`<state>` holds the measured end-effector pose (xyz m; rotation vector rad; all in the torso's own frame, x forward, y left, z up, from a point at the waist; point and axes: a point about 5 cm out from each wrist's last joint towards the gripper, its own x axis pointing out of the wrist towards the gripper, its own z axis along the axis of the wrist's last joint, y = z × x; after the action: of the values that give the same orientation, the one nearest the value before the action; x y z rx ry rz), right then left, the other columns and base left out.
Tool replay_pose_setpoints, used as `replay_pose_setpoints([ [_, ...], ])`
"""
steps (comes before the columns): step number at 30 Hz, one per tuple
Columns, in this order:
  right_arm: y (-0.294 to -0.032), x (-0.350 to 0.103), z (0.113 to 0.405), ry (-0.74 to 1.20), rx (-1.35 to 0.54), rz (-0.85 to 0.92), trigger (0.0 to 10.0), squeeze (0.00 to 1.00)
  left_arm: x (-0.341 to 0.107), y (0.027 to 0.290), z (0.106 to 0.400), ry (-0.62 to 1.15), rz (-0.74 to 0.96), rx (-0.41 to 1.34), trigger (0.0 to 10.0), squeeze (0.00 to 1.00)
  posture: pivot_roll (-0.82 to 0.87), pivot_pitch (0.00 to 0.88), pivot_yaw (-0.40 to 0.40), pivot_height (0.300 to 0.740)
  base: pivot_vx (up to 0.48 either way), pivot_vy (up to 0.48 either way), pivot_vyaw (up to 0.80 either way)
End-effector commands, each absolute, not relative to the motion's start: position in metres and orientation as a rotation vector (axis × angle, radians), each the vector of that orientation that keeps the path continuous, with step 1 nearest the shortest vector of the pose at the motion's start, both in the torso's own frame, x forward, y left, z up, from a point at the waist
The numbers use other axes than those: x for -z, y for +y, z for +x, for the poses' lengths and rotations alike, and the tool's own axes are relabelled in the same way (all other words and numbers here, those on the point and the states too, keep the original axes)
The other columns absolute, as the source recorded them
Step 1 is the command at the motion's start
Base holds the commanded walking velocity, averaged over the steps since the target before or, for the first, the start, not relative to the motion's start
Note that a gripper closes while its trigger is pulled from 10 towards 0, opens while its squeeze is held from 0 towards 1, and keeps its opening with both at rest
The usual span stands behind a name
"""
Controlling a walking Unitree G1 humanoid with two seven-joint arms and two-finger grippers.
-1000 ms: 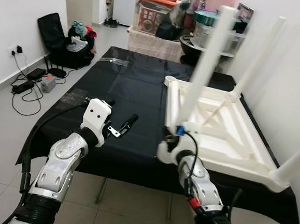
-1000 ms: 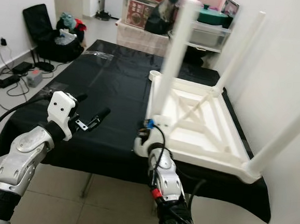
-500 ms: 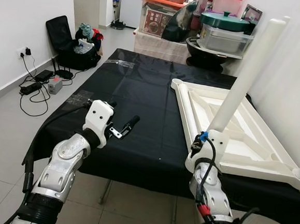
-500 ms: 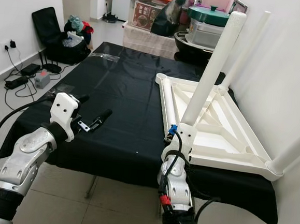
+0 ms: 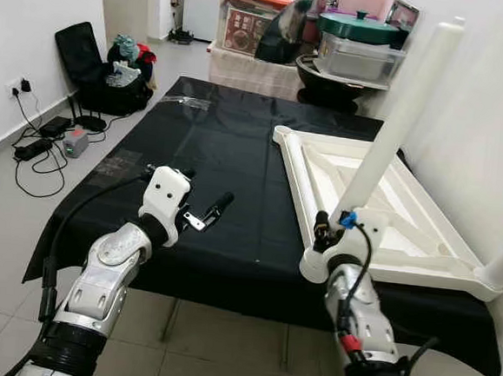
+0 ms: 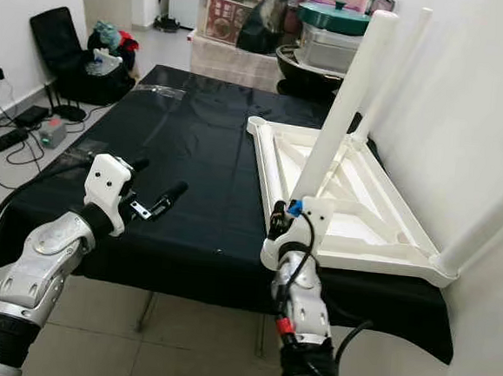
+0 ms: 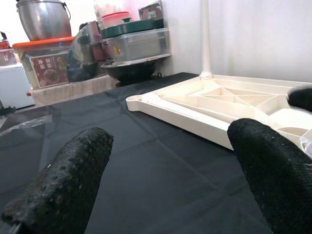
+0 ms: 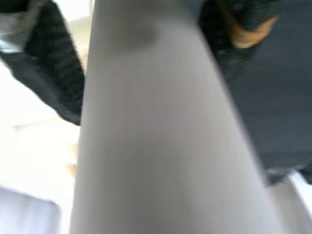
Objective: Building children table
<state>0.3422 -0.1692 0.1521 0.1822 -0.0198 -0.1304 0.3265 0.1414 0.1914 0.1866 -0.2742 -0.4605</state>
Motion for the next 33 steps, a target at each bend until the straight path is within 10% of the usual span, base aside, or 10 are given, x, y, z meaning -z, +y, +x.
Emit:
replay_pose_setpoints([
  [1,-0.174,-0.172,0.347,-0.105,0.049,0.199,10.0,0.0,-0.194,0.144,0.327,-0.283,0.197,0.457,10.0,0.0,0.1,0.0,-0.128,0.74,0.0,0.0,0.0],
  [18,-0.14,-0.178,0.361,-0.064,-0.473,0.02,10.0,0.0,-0.197,0.151,0.326,-0.295,0.199,0.451,10.0,0.0,0.12,0.0,-0.146,0.74,0.0,0.0,0.0],
  [20,-0.139,-0.175,0.362,-0.048,-0.467,0.035,8.7,0.0,-0.197,0.151,0.325,-0.295,0.197,0.45,10.0,0.0,0.14,0.0,-0.154,0.74,0.0,0.0,0.0],
  [21,-0.135,-0.17,0.36,-0.036,-0.496,0.059,6.5,0.0,-0.194,0.157,0.324,-0.281,0.201,0.436,10.0,0.0,0.15,0.0,-0.153,0.74,0.0,0.0,0.0],
  [28,-0.131,-0.168,0.355,-0.035,-0.569,0.055,6.2,0.0,-0.187,0.17,0.32,-0.236,0.208,0.432,10.0,0.0,0.14,0.0,-0.148,0.74,0.0,0.0,0.0],
  [29,-0.133,-0.168,0.355,-0.042,-0.585,0.047,3.7,0.0,-0.182,0.171,0.318,-0.221,0.214,0.441,10.0,0.0,0.14,0.0,-0.147,0.74,0.0,0.0,0.0],
  [30,-0.133,-0.168,0.355,-0.042,-0.585,0.047,3.7,0.0,-0.182,0.171,0.318,-0.221,0.214,0.441,10.0,0.0,0.14,0.0,-0.147,0.74,0.0,0.0,0.0],
  [31,-0.138,-0.169,0.356,-0.045,-0.568,0.061,0.0,0.0,-0.179,0.17,0.315,-0.21,0.213,0.452,10.0,0.0,0.14,0.0,-0.147,0.74,0.0,0.0,0.0],
  [33,-0.138,-0.169,0.356,-0.045,-0.568,0.061,0.0,0.0,-0.179,0.17,0.315,-0.21,0.213,0.452,10.0,0.0,0.14,0.0,-0.147,0.74,0.0,0.0,0.0],
])
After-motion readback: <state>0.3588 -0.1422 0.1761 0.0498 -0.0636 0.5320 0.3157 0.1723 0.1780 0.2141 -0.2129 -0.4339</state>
